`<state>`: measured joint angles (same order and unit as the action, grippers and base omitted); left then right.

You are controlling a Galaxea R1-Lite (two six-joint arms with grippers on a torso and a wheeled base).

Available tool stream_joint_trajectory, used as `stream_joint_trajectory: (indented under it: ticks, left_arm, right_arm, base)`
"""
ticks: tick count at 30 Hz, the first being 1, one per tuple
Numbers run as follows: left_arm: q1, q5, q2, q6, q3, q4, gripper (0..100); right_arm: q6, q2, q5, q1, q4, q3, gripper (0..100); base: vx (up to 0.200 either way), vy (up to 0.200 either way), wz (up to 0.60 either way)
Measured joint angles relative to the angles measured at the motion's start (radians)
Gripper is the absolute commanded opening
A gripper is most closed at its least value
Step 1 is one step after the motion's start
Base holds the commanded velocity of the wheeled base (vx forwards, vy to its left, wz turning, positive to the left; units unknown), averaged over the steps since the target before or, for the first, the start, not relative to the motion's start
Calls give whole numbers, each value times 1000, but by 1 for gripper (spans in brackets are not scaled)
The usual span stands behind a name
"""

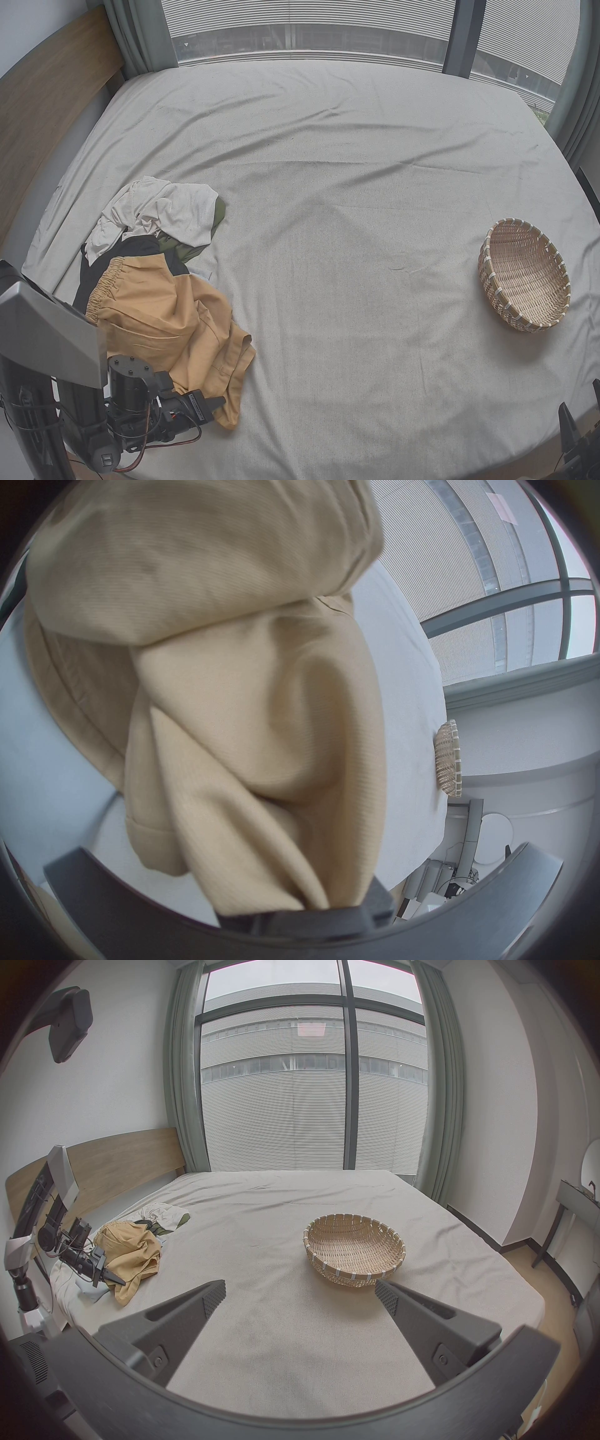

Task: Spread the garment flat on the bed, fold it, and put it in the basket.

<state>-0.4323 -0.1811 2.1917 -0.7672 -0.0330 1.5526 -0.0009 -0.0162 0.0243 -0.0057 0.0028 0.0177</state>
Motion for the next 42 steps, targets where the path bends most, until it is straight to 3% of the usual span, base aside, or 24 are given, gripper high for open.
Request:
stream_joint_trajectory:
  ticks: [26,42]
  left_arm:
    - [-239,47,-43,-23,-203,-3,0]
    - [-336,54,-11,-33,-357,-9,0]
  right_arm:
    - [0,0,0,0,0,0,100]
    - [0,0,0,0,0,0,100]
  base:
    - [0,0,0]
    - [0,0,0]
